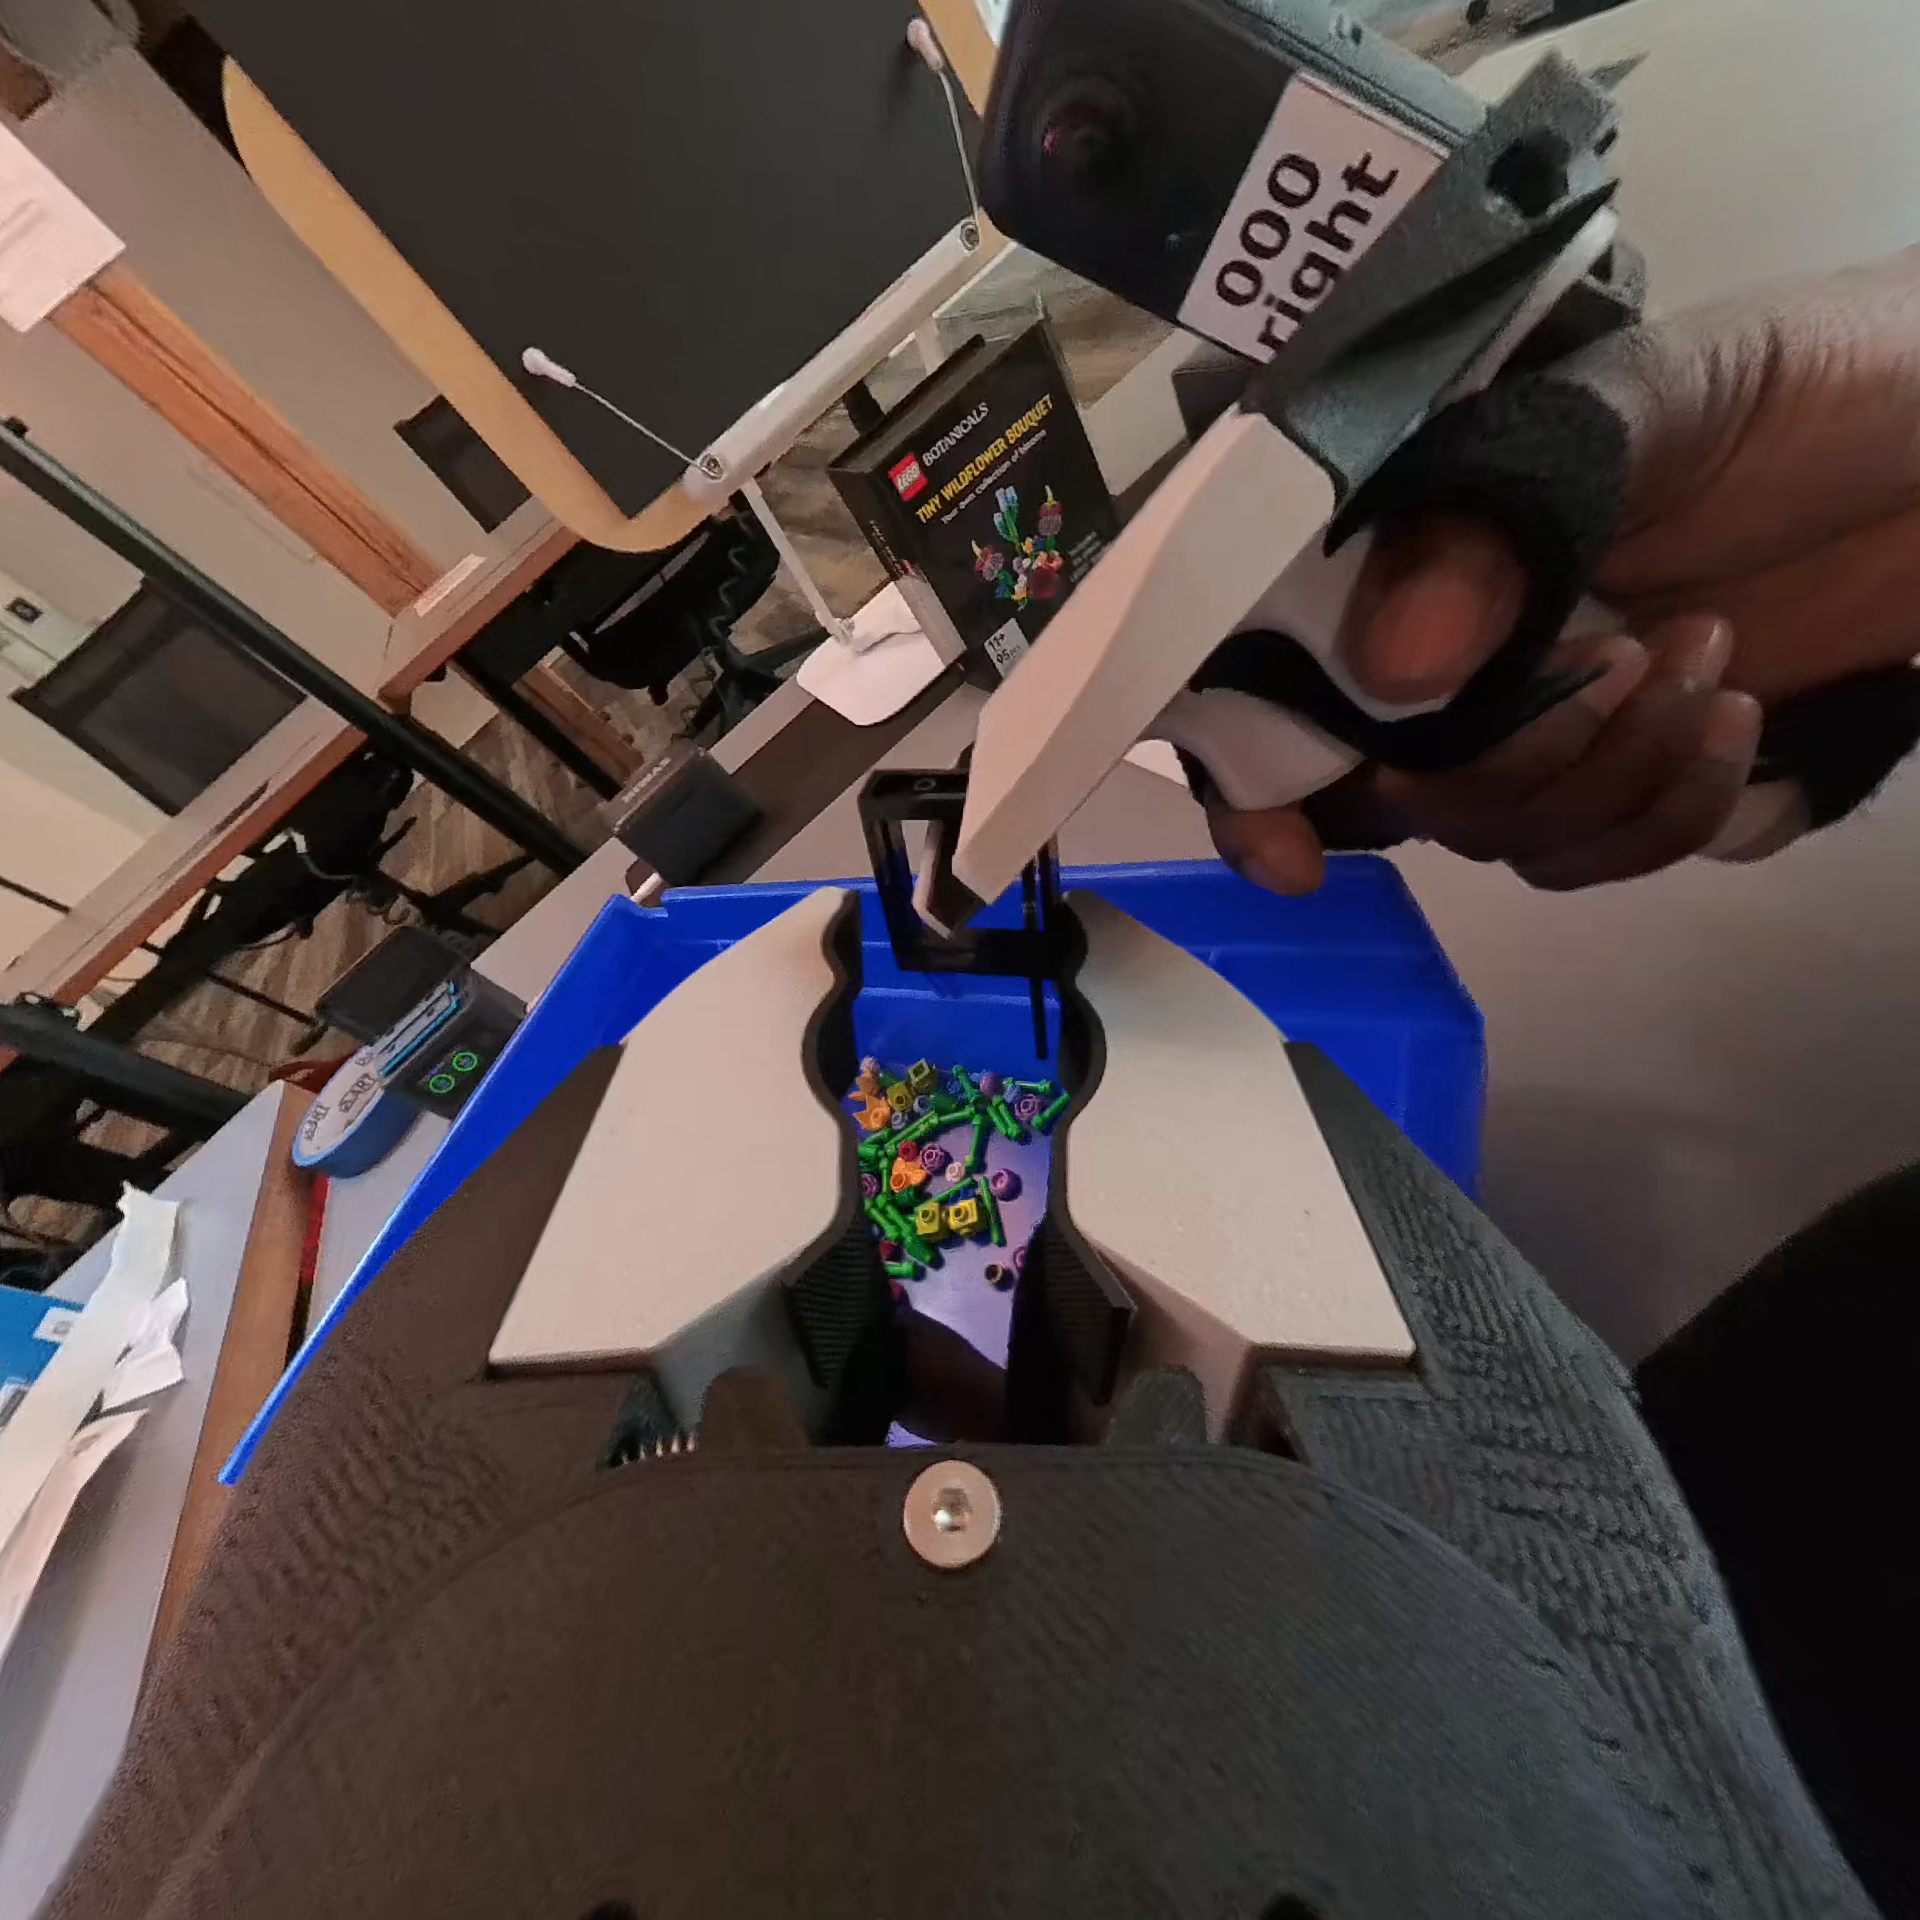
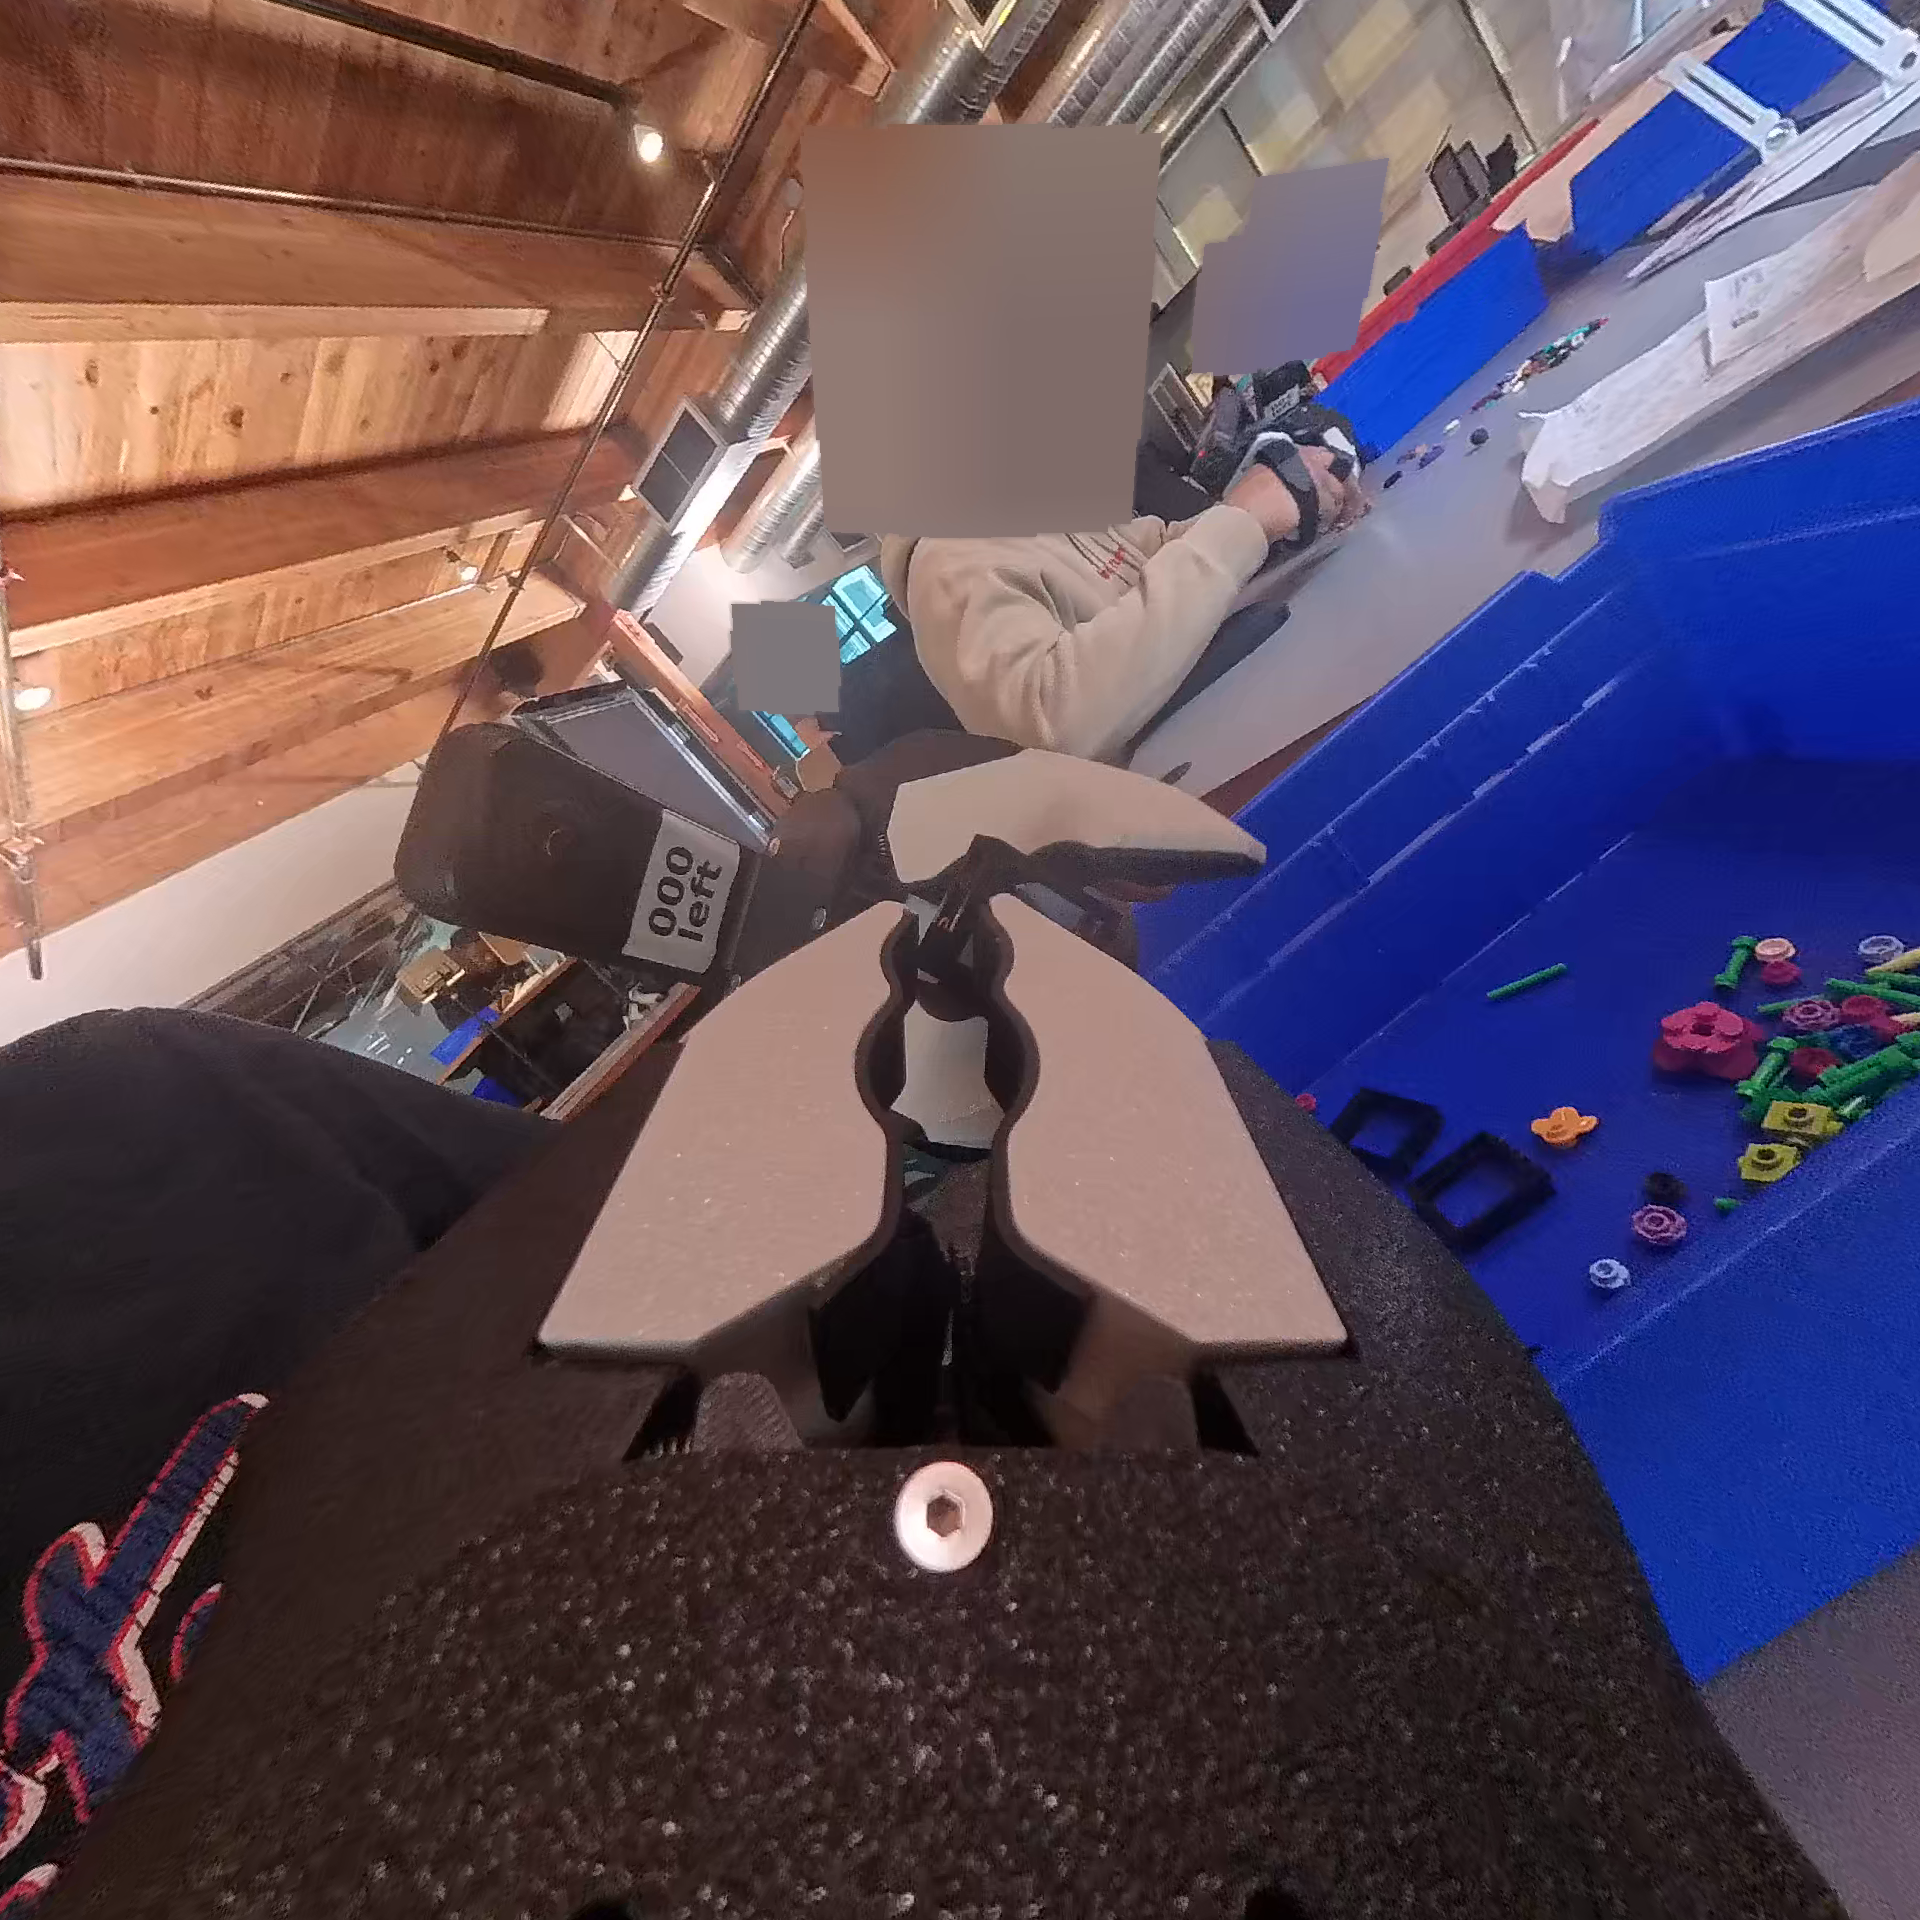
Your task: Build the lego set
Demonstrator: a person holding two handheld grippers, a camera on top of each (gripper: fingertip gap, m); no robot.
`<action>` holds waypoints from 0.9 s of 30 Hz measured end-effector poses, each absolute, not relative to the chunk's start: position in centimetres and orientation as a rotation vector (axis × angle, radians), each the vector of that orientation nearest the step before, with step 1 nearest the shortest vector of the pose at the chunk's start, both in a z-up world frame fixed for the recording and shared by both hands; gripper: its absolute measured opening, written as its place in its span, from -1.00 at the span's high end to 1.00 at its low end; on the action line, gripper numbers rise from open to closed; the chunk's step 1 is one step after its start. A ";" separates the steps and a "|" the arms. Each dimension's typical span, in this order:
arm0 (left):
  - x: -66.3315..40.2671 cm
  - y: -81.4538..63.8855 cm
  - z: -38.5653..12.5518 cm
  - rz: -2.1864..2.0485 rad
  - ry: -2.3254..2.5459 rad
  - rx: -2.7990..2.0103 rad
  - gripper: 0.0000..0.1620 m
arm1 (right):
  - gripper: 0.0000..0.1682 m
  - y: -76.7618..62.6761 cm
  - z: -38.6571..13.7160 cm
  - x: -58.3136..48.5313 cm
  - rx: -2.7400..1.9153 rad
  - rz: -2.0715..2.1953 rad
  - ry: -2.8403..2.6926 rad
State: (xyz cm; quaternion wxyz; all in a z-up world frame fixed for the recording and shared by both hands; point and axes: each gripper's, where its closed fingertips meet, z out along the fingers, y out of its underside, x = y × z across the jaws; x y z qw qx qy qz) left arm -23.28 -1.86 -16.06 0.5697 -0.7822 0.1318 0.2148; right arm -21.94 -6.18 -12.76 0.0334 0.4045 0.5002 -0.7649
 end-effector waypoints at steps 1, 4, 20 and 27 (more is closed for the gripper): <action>-23.3 -1.9 -16.2 0.504 0.328 -1.837 0.61 | 0.87 -6.2 -12.8 -22.0 1.245 -2.351 1.544; -23.6 -2.2 -16.4 0.553 0.341 -1.842 0.63 | 0.87 -5.7 -12.9 -22.6 1.297 -2.363 1.523; -22.8 -4.1 -15.9 0.370 0.282 -1.801 0.80 | 0.87 -4.5 -13.8 -23.5 1.427 -2.381 1.514; -22.2 -3.4 -15.1 0.407 0.298 -1.817 0.98 | 0.86 -4.7 -13.7 -23.4 1.431 -2.359 1.531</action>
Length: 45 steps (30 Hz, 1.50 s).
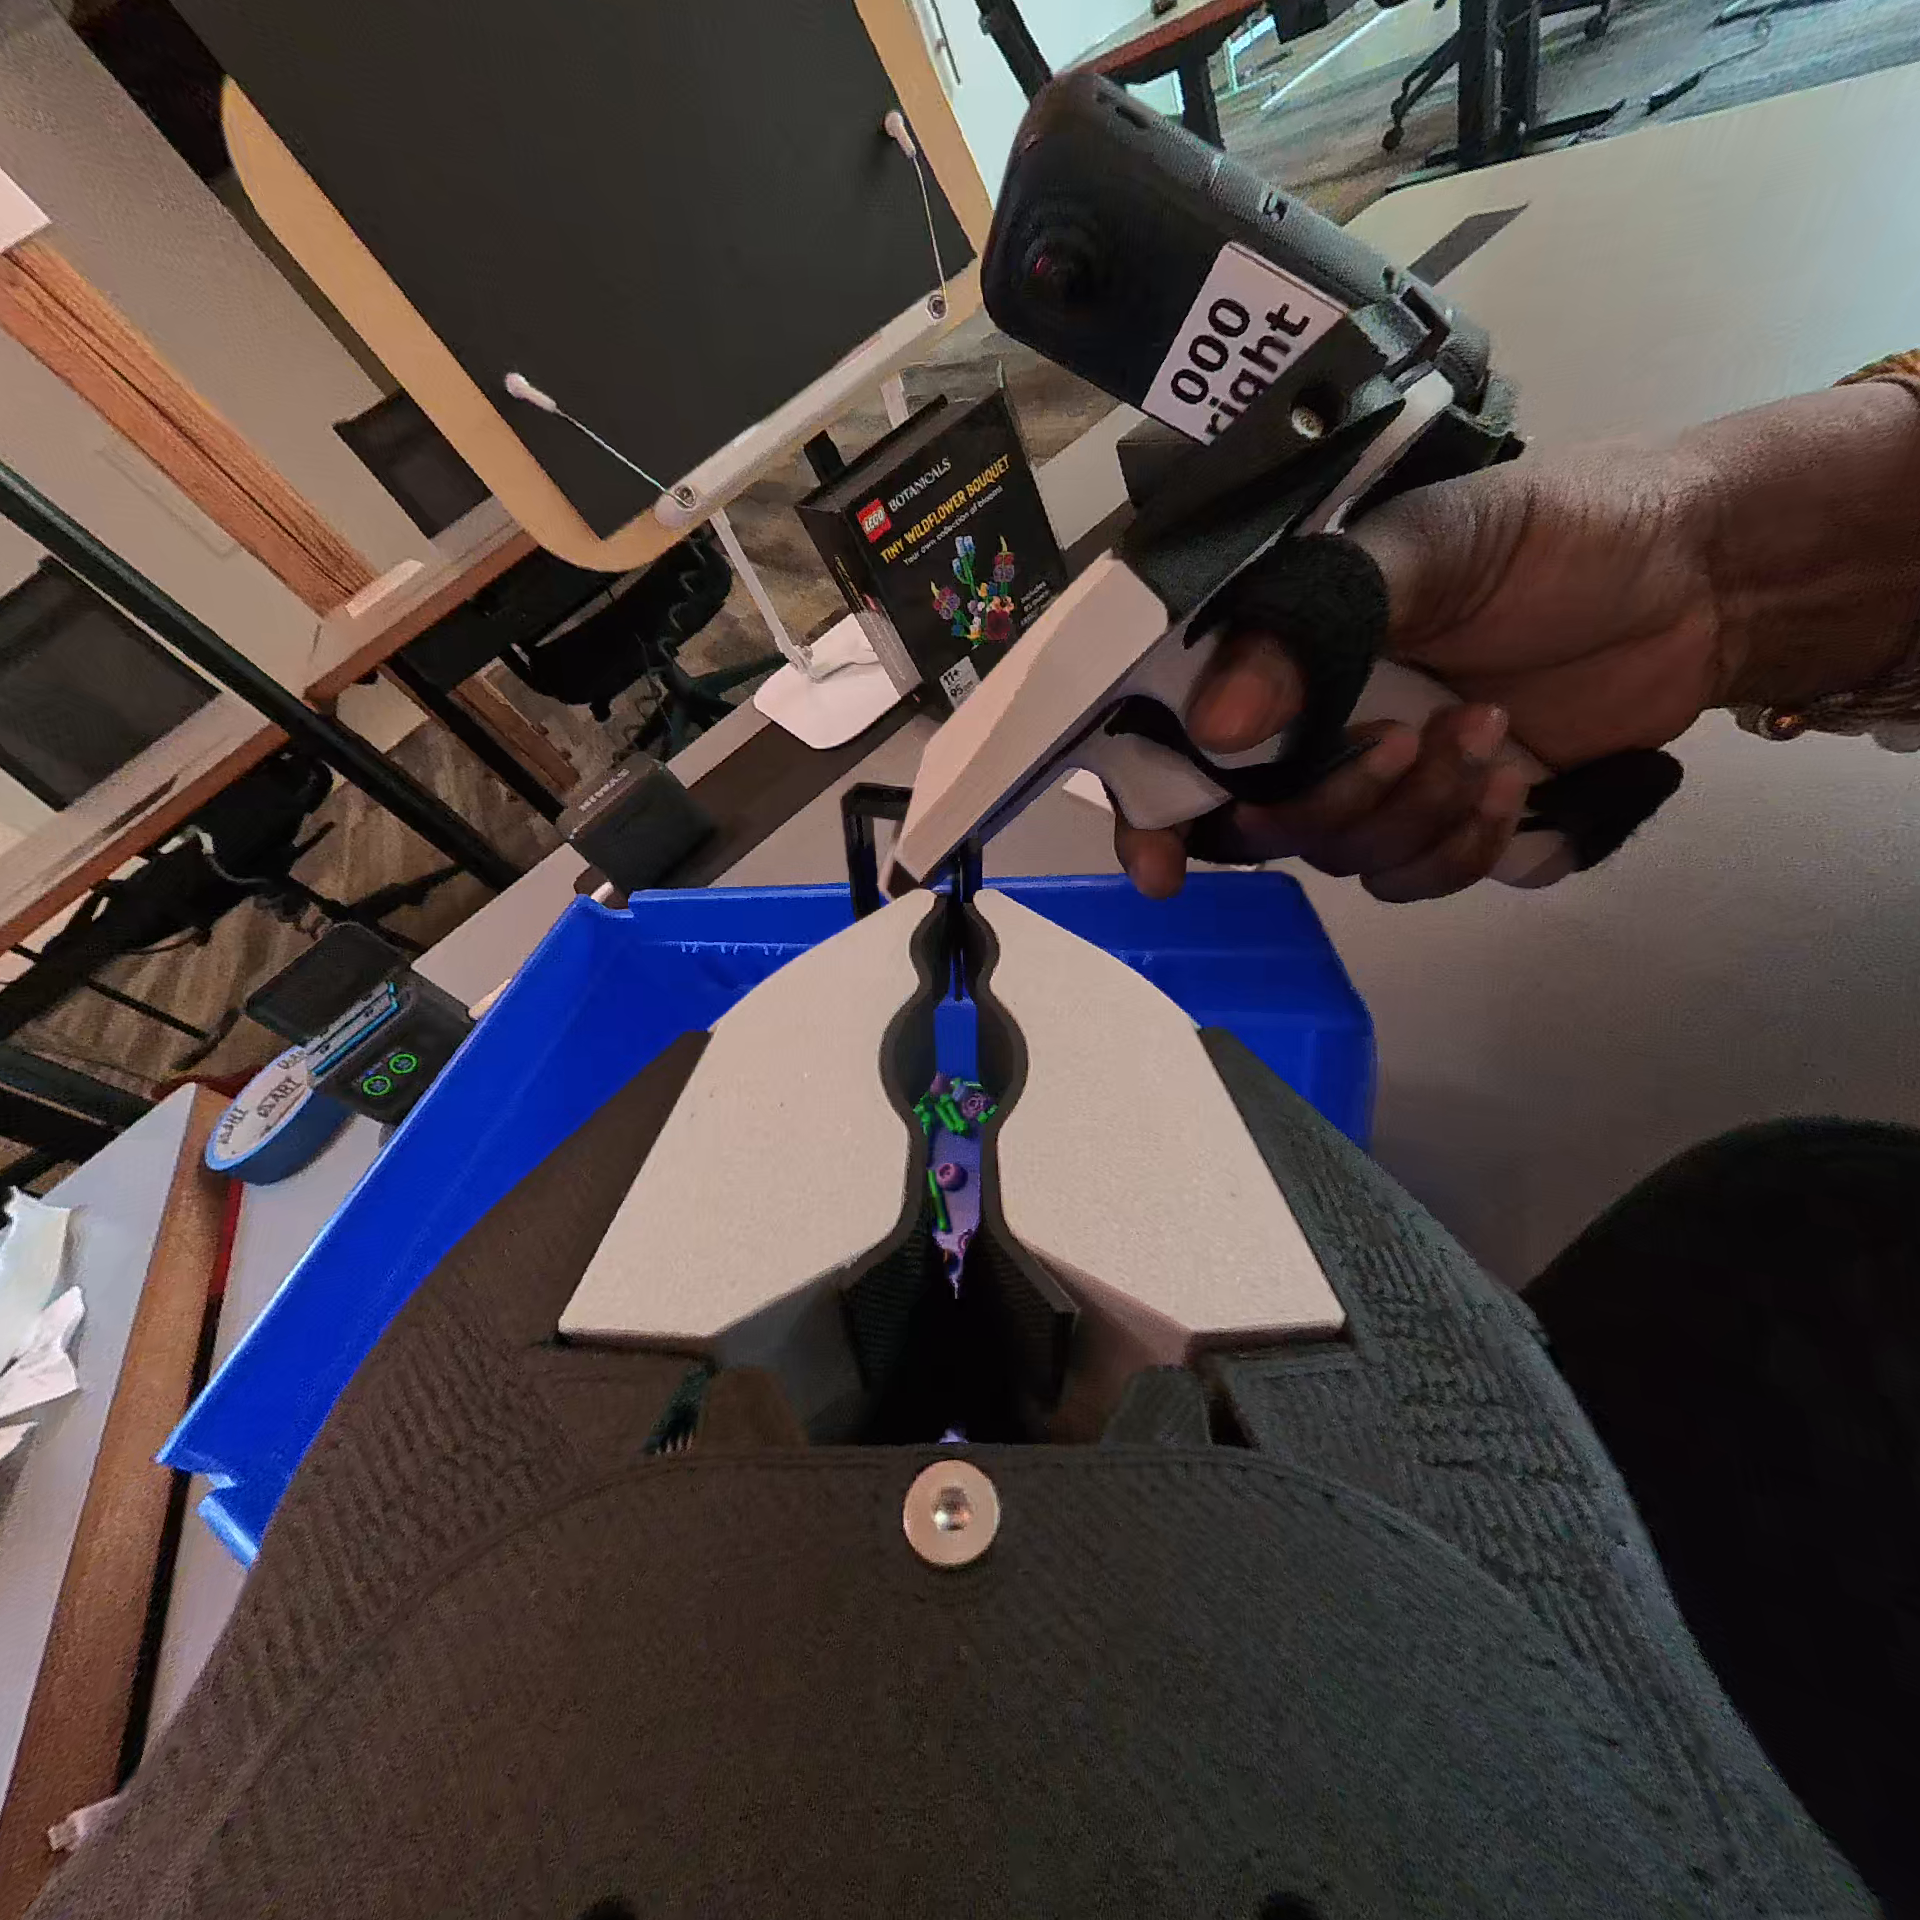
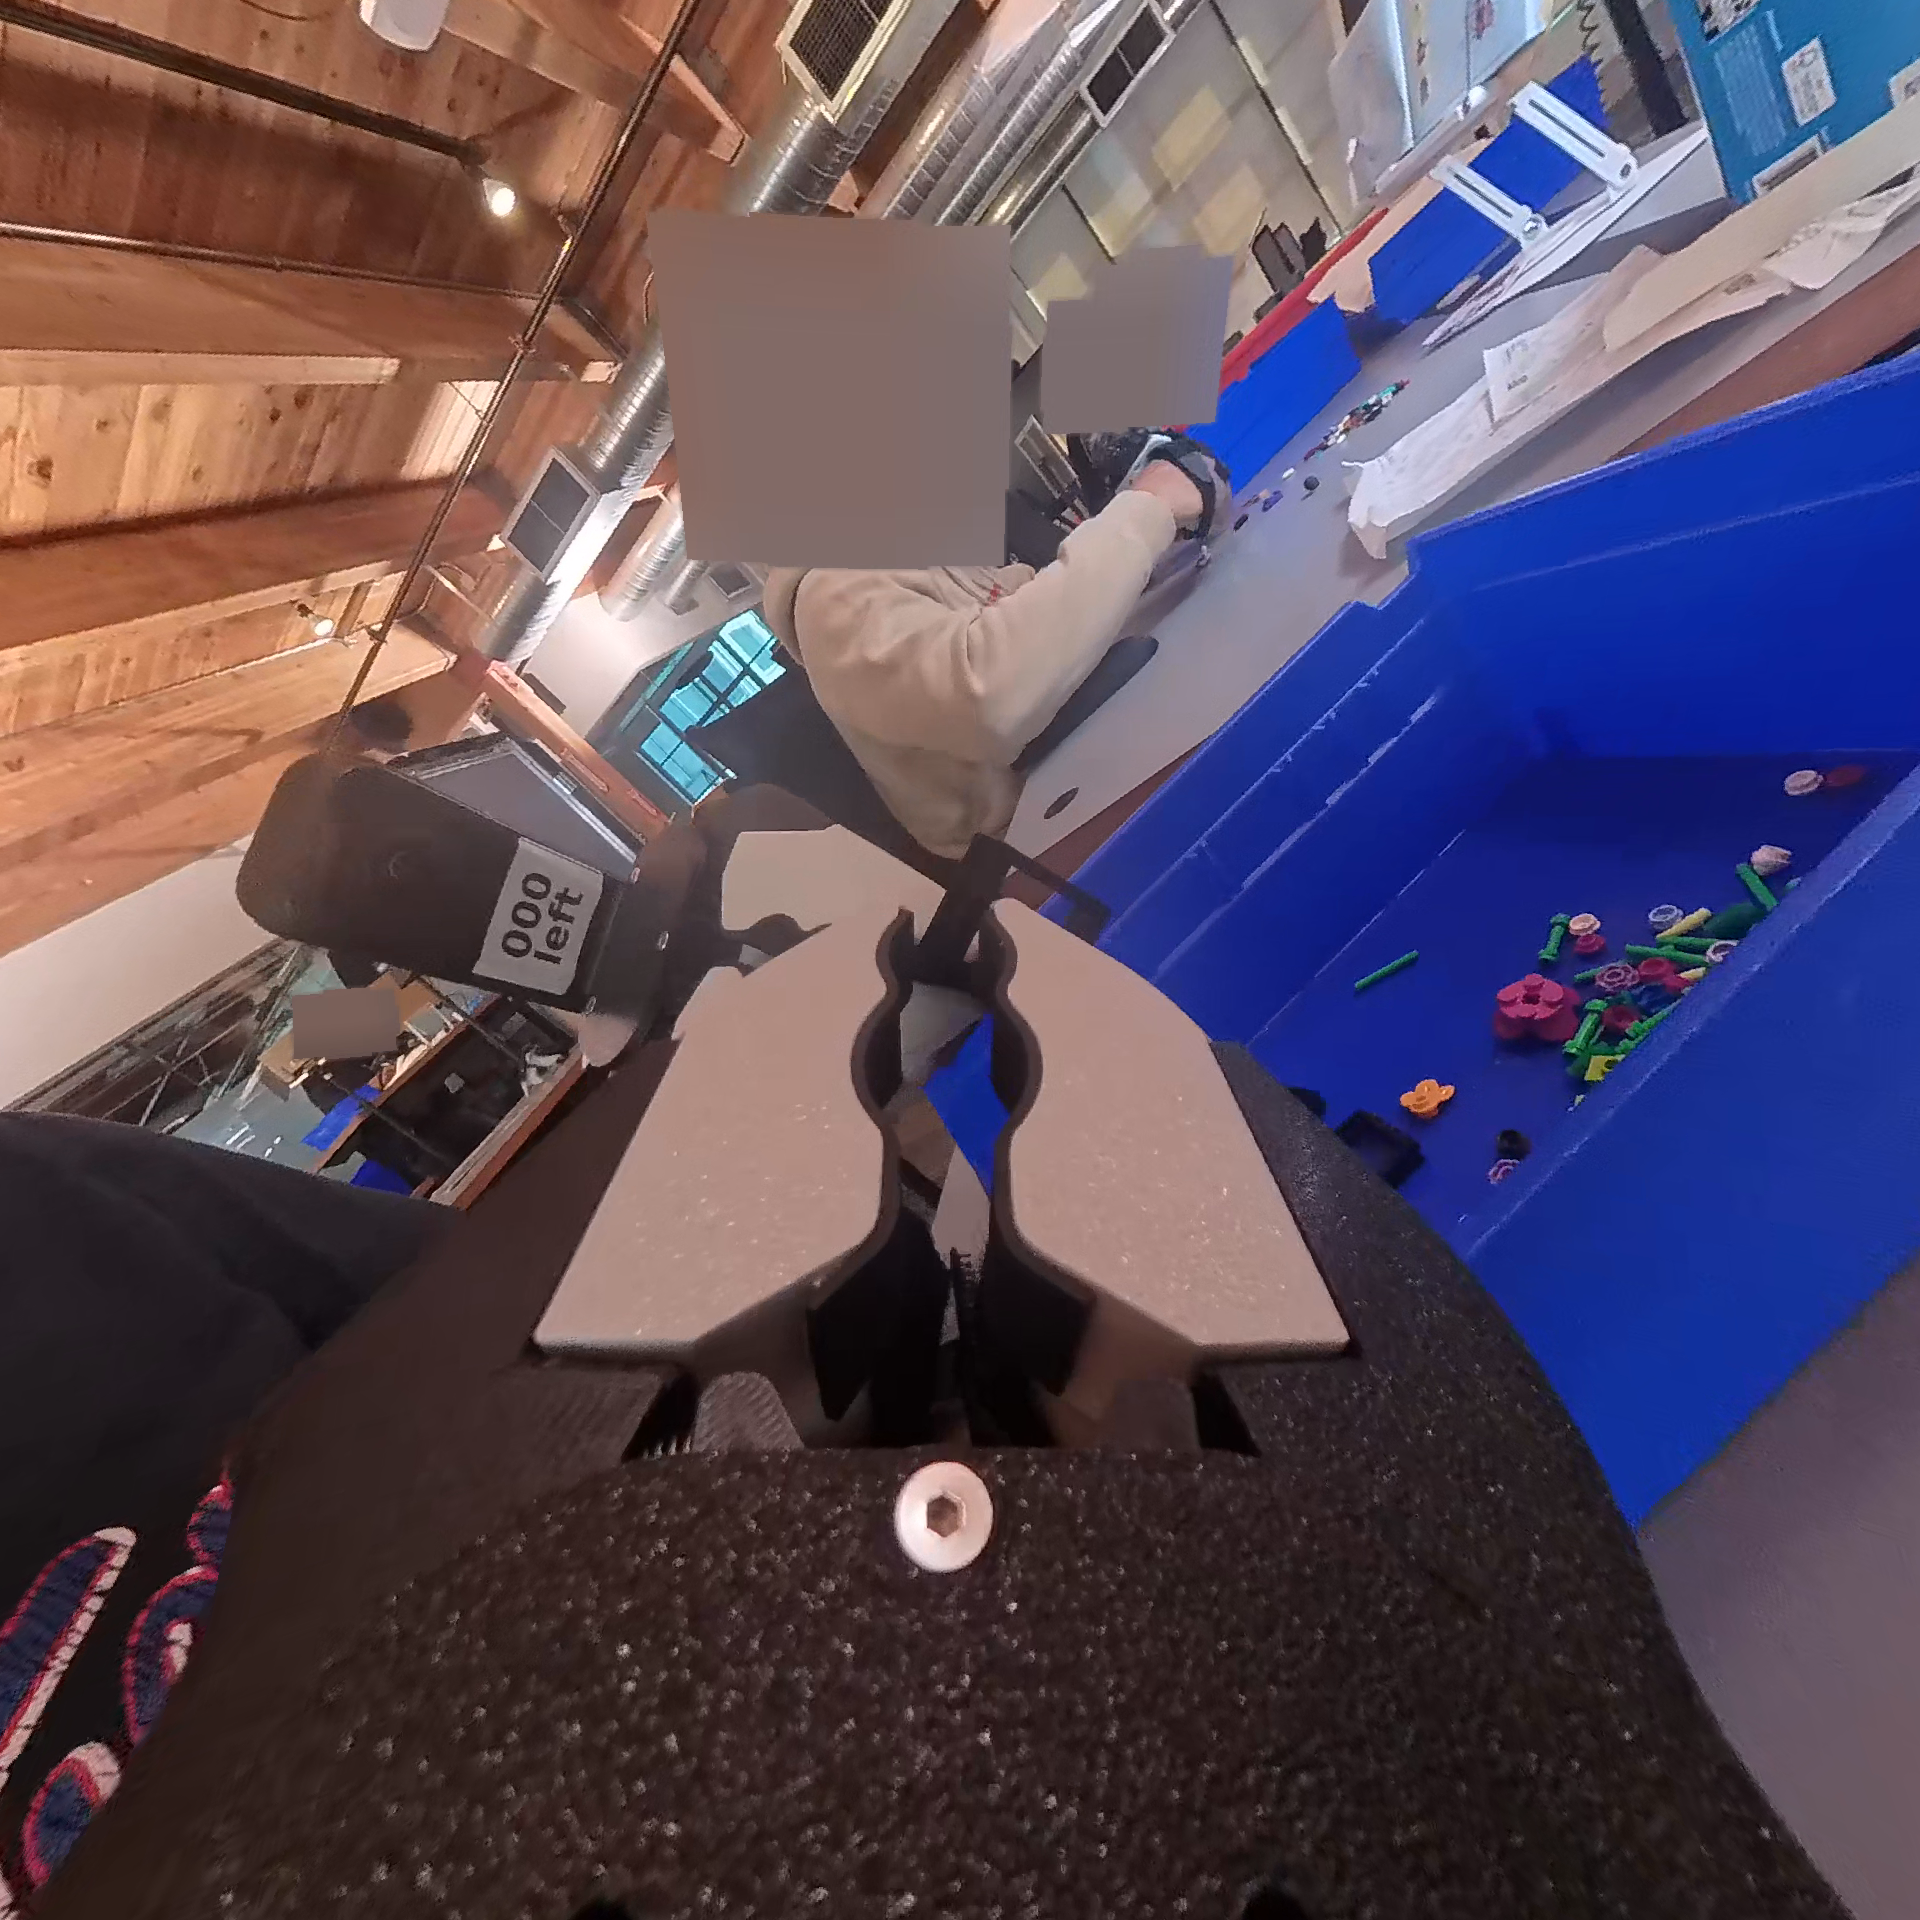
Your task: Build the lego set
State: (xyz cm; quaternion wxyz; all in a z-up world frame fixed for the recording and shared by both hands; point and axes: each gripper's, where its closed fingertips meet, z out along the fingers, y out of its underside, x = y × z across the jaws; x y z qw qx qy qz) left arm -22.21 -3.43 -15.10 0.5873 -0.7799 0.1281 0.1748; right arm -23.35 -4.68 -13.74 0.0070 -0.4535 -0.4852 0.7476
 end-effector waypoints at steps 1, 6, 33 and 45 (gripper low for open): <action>-22.1 -3.6 -14.9 0.405 0.304 -1.820 0.98 | 0.85 -4.7 -13.6 -23.1 -1.413 2.345 -1.535; -21.5 -4.1 -13.6 0.324 0.294 -1.761 0.98 | 0.85 -3.9 -12.2 -22.1 -1.411 2.528 -1.425; -19.8 -4.1 -11.0 0.212 0.271 -1.569 0.97 | 0.93 -4.3 -9.6 -20.3 -1.319 3.015 -1.158; -17.8 -4.2 -12.8 0.300 0.436 -1.728 0.98 | 0.91 -3.6 -10.6 -19.3 -1.325 3.066 -1.019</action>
